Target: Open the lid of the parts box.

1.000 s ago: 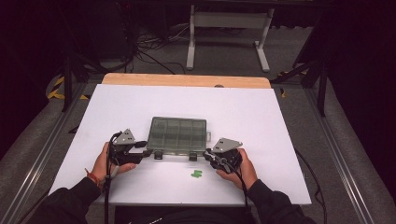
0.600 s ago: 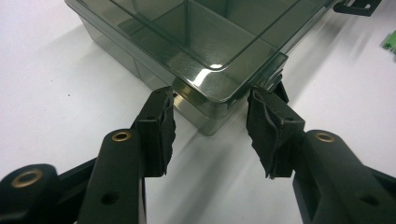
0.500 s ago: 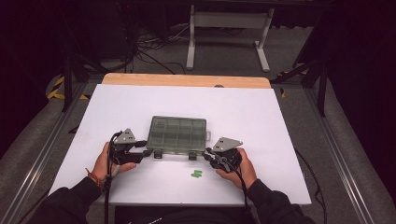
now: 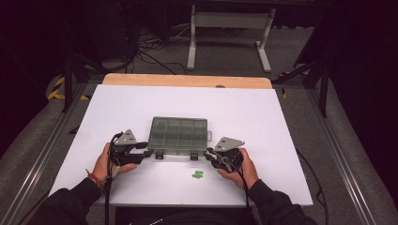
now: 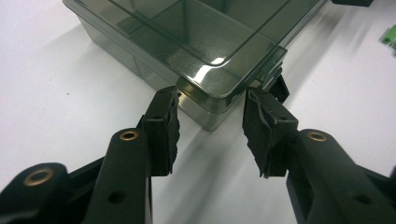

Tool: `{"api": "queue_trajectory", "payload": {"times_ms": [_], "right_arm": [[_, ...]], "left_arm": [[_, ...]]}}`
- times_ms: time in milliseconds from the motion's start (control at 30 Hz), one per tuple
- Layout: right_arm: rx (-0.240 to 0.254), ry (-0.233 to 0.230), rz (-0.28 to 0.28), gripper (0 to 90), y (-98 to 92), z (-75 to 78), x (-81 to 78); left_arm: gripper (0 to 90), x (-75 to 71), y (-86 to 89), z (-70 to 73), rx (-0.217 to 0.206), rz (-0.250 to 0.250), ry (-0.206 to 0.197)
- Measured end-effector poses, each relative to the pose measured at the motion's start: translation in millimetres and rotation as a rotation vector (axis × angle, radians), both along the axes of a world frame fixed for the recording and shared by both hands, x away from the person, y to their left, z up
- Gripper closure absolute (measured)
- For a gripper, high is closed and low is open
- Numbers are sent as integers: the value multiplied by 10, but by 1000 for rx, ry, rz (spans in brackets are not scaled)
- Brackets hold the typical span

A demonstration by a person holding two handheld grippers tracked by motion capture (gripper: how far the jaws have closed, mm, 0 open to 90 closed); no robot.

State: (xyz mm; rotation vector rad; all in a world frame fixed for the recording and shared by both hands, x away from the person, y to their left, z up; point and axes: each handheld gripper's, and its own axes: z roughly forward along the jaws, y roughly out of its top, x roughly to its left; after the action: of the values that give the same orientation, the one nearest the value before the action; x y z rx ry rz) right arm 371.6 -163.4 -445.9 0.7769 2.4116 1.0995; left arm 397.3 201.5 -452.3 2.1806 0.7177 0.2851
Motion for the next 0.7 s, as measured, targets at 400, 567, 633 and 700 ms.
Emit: {"api": "queue_trajectory", "payload": {"times_ms": [400,567,633,700], "right_arm": [[16,-12,10,764,-8,13,-23],[29,-14,8,780,-30,28,-31],[25,-25,11,780,-20,40,-45],[22,-20,11,778,-17,29,-37]], "left_arm": [[580,-4,23,9,-8,-2,1],[638,-17,74,32,-36,-3,3],[627,-9,65,28,-25,-2,8],[602,10,44,10,-15,3,18]]}}
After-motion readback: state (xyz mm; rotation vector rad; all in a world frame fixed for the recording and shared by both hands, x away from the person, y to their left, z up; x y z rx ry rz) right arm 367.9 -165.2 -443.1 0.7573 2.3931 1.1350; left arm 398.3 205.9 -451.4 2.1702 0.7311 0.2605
